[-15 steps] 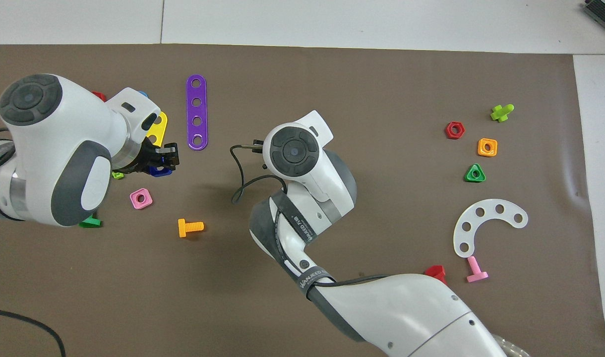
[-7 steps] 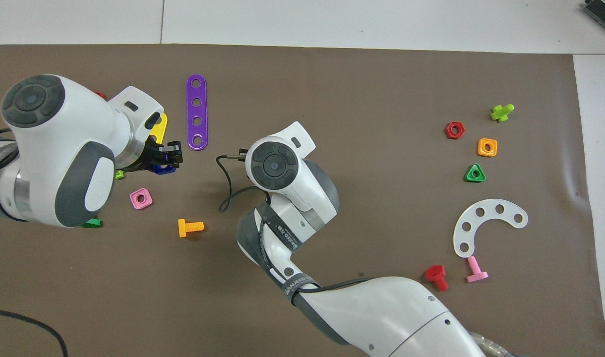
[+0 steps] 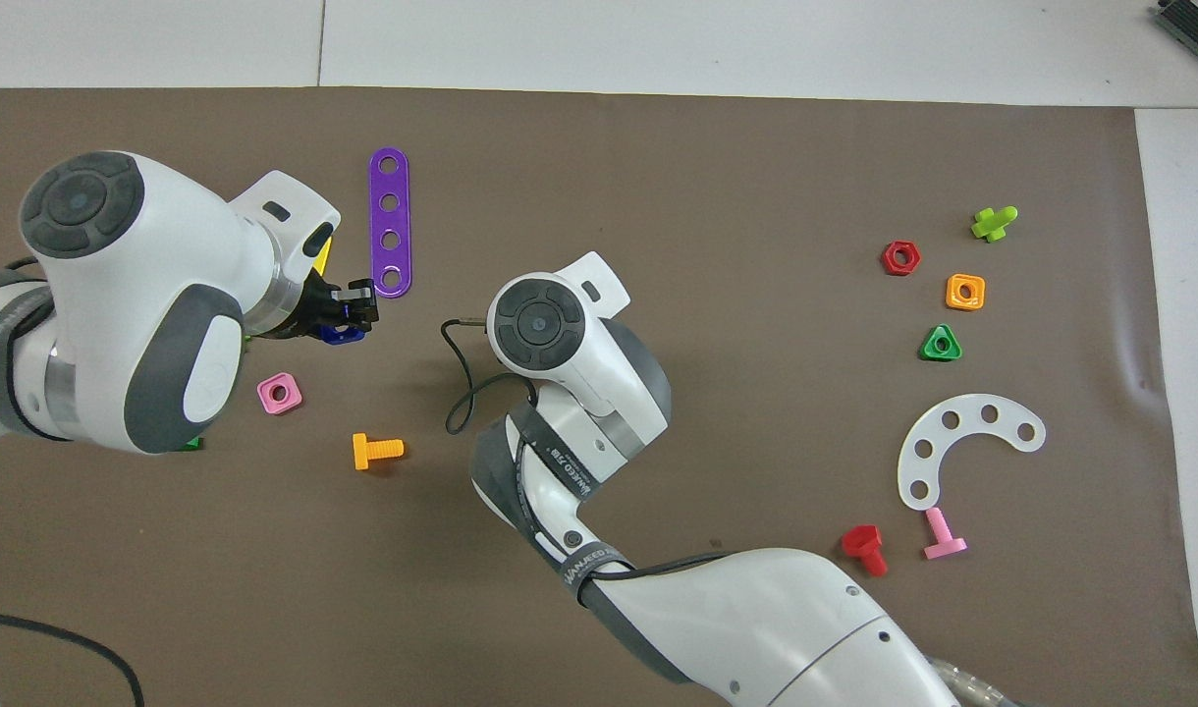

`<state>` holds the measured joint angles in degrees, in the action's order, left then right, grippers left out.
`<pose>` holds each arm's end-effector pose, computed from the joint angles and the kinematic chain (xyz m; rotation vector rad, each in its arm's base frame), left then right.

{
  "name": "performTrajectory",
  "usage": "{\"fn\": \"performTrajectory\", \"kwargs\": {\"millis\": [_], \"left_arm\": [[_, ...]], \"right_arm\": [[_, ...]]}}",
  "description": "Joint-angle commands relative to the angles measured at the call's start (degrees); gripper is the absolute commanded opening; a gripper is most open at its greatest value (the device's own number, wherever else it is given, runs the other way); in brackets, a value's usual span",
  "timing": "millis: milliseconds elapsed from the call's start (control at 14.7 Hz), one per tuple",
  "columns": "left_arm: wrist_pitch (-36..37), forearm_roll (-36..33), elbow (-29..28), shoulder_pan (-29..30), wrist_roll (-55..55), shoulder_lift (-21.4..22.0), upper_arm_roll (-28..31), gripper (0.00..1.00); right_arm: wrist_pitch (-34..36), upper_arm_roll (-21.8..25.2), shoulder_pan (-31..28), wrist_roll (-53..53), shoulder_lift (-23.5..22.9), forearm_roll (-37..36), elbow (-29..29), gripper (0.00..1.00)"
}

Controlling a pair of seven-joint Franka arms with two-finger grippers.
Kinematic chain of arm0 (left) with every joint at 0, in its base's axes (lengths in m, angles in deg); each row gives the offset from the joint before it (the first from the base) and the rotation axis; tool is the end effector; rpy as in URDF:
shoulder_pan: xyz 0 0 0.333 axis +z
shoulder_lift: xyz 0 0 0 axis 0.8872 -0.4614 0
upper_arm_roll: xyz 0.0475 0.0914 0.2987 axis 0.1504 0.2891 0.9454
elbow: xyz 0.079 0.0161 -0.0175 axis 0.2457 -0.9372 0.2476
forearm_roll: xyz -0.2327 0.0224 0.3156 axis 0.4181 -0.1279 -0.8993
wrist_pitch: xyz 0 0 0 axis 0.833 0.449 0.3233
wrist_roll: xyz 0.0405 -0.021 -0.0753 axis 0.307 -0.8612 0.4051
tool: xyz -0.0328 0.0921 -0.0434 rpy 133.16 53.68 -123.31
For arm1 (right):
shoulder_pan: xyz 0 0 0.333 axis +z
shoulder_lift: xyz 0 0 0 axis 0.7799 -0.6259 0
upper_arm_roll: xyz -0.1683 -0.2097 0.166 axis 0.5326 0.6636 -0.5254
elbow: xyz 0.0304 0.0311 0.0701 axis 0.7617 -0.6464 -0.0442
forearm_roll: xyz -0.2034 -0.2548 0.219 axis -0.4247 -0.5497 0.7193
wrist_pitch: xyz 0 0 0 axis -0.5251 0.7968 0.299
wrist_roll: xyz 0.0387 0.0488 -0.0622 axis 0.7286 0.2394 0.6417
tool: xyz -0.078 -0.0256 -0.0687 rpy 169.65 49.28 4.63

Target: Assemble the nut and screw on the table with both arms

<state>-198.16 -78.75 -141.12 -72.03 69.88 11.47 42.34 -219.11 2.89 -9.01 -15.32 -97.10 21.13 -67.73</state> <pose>0.5725 -0.1716 0.4489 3.0638 0.1575 -0.0033 0.5858 0.4500 0.3123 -3.0634 0.2326 -0.2671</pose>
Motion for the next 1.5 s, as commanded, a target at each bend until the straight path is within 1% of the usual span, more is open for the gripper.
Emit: {"fn": "performTrajectory", "kwargs": {"millis": [0,68,136,204,272,408,612,748,816,951,1019,1155,1291,1427], "left_arm": [[-0.2,0.8,1.3,-0.9,0.7,-0.4,0.7,0.17],[-0.1,0.9,1.8,-1.0,0.7,-0.5,0.7,0.17],[-0.1,1.3,2.3,-1.0,0.7,-0.6,0.7,0.16],[-0.3,1.8,2.8,-1.8,1.0,-0.8,0.8,0.16],[-0.3,2.0,3.6,-2.7,1.6,-1.2,0.8,0.16],[-0.2,2.0,6.3,-4.9,4.5,-3.7,0.8,0.15],[-0.3,1.7,12.3,-9.7,12.6,-9.7,0.9,0.14],[-0.5,1.3,14.7,-12.2,16.4,-12.7,1.1,0.14],[-0.8,0.7,16.5,-13.4,17.9,-14.8,1.2,0.14],[-1.1,-1.3,21.9,-15.1,22.0,-19.8,1.3,0.14],[-1.7,-1.5,23.0,-15.2,23.1,-21.2,1.2,0.14],[-3.8,-1.7,23.0,-16.2,23.4,-21.8,1.4,0.13],[-5.8,-2.5,22.8,-16.2,23.4,-23.2,1.4,0.12],[-5.6,-3.1,22.4,-16.2,23.3,-23.2,1.4,0.12]], "right_arm": [[0.9,-0.2,0.0,-1.5,1.5,0.0,-0.4,1.0],[0.9,-0.1,-0.1,-1.5,1.7,0.0,-0.2,1.0],[1.0,0.1,-1.0,-1.3,3.4,-0.2,-0.5,1.0],[1.4,0.6,-2.2,-0.6,5.9,-0.2,-1.3,1.0],[2.7,0.5,-5.4,0.2,9.1,-0.3,-2.5,1.0],[7.7,0.5,-10.8,6.0,14.8,-0.3,-3.5,1.0],[16.6,0.5,-18.3,14.9,20.6,-0.2,-3.4,1.0],[22.7,0.5,-23.0,20.6,24.2,-0.2,-3.6,1.0],[26.0,0.5,-25.2,24.8,26.0,-0.1,-4.0,1.0],[31.3,0.5,-29.1,32.2,29.1,-0.1,-5.6,1.0],[33.0,0.5,-31.1,34.6,30.7,-0.1,-7.4,1.0],[33.6,0.5,-35.4,39.8,33.6,-0.1,-10.5,1.0],[35.3,0.5,-38.9,44.1,36.1,-0.1,-10.6,1.0],[38.2,0.5,-41.6,47.1,38.8,-0.1,-10.2,1.0]]}}
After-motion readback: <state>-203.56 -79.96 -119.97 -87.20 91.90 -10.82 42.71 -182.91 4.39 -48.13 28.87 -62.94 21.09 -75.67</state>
